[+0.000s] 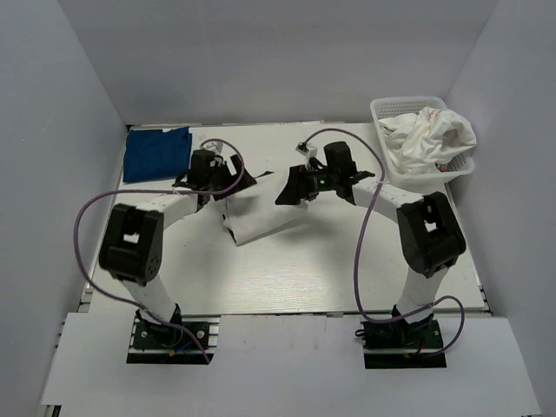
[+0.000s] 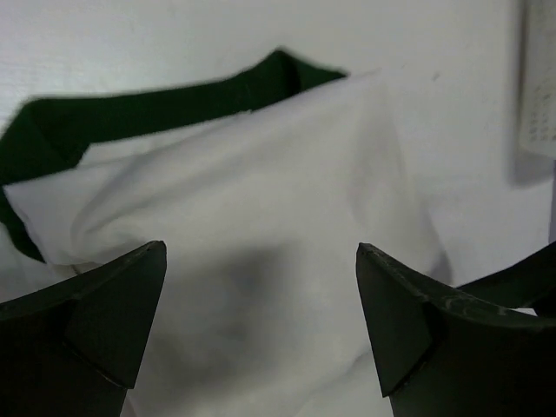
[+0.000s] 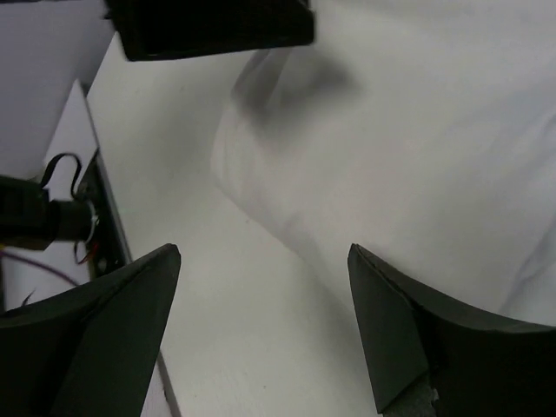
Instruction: Fold and stack the t-shirts
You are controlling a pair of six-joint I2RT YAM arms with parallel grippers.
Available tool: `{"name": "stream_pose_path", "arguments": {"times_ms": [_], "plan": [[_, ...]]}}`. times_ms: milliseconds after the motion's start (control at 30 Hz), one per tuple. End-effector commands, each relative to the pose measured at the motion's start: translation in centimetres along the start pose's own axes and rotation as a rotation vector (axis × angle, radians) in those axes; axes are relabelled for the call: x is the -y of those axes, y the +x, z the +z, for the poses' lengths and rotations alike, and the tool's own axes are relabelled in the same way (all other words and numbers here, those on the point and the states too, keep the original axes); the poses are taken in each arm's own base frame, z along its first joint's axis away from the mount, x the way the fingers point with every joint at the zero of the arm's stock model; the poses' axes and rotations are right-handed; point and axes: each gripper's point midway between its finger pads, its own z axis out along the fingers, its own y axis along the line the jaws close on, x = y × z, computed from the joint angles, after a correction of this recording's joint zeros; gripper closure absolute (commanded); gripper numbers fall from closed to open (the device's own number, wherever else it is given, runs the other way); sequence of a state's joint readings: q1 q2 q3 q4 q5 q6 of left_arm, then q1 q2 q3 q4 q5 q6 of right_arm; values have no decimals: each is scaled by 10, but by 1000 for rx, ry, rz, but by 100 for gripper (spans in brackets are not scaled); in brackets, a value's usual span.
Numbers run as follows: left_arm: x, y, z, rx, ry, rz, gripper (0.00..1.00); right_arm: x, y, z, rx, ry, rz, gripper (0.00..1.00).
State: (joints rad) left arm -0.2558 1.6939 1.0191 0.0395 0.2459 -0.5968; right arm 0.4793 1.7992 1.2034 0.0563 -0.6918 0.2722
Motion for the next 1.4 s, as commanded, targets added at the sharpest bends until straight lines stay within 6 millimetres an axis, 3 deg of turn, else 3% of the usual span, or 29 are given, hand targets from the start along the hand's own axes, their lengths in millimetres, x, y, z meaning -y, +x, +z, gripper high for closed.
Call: {"name": "stream_pose_path", "arguments": {"times_ms": [0, 33, 67, 133, 167, 200, 267, 300, 333, 400, 467, 500, 533, 600, 633, 700, 733, 800, 833, 900, 1033, 1067, 1100, 1167, 1233, 1267, 1300, 1333, 1367], "plan": [[0, 37, 15, -134, 80, -12, 0, -9, 32, 2, -83, -213, 117, 16], [-2, 42, 18, -152, 81, -17, 0, -1, 29, -1, -81, -205, 123, 15], [-6, 46, 21, -164, 73, -22, 0, 13, 58, -2, -179, -162, 217, 10], [-10, 53, 24, -186, 68, -40, 0, 35, 55, -2, -205, -176, 266, 10], [-18, 65, 25, -211, 51, -50, 0, 48, 72, 7, -232, -203, 319, 10], [-20, 66, 25, -207, 42, -59, 0, 44, 78, 0, -234, -279, 367, 10], [-24, 69, 25, -208, 28, -61, 0, 62, 94, 3, -253, -223, 452, 10], [-26, 70, 25, -210, 15, -63, 0, 83, 108, 9, -278, -101, 466, 10], [-27, 70, 25, -210, 17, -48, 0, 85, 111, 9, -292, -87, 459, 10], [-25, 70, 24, -218, 27, -28, 0, 80, 115, 8, -279, -94, 467, 10], [-15, 73, 26, -249, 76, -1, 0, 86, 136, 3, -303, 38, 518, 10], [-11, 75, 28, -259, 100, 41, 2, 83, 128, -3, -287, 79, 488, 10], [-4, 75, 27, -268, 138, 63, 4, 94, 152, -8, -319, 206, 504, 10], [8, 85, 27, -304, 185, 118, 7, 84, 145, -17, -297, 241, 490, 10], [12, 88, 25, -327, 199, 163, 9, 82, 176, -25, -344, 288, 521, 10], [19, 96, 21, -357, 209, 210, 10, 71, 188, -32, -352, 332, 512, 10], [21, 94, 13, -354, 214, 233, 12, 55, 226, -43, -419, 351, 541, 10], [37, 100, -1, -354, 250, 258, 12, 38, 242, -50, -440, 342, 524, 10], [36, 104, -9, -354, 250, 258, 12, 29, 240, -53, -433, 333, 500, 10], [56, 86, -30, -272, 272, 311, 4, 18, 233, -59, -435, 372, 413, 10], [83, 69, -68, -172, 321, 349, 1, 2, 167, -60, -249, 364, 257, 10], [92, 70, -76, -163, 362, 363, 1, -14, 138, -60, -151, 293, 203, 10], [94, 75, -83, -171, 386, 354, 1, -24, 119, -56, -85, 238, 164, 10], [100, 103, -97, -246, 469, 357, 1, -39, 88, -57, 36, 174, 98, 10], [92, 127, -101, -300, 485, 349, 1, -39, 66, -55, 105, 169, 77, 10], [89, 134, -101, -314, 486, 349, 1, -32, 65, -52, 99, 190, 72, 10], [79, 149, -100, -359, 471, 323, 1, -28, 40, -49, 131, 214, 56, 10], [79, 157, -101, -384, 488, 322, 1, -21, 35, -47, 124, 231, 36, 10], [78, 165, -100, -400, 499, 331, 1, 0, 50, -36, 54, 268, 77, 10]]}}
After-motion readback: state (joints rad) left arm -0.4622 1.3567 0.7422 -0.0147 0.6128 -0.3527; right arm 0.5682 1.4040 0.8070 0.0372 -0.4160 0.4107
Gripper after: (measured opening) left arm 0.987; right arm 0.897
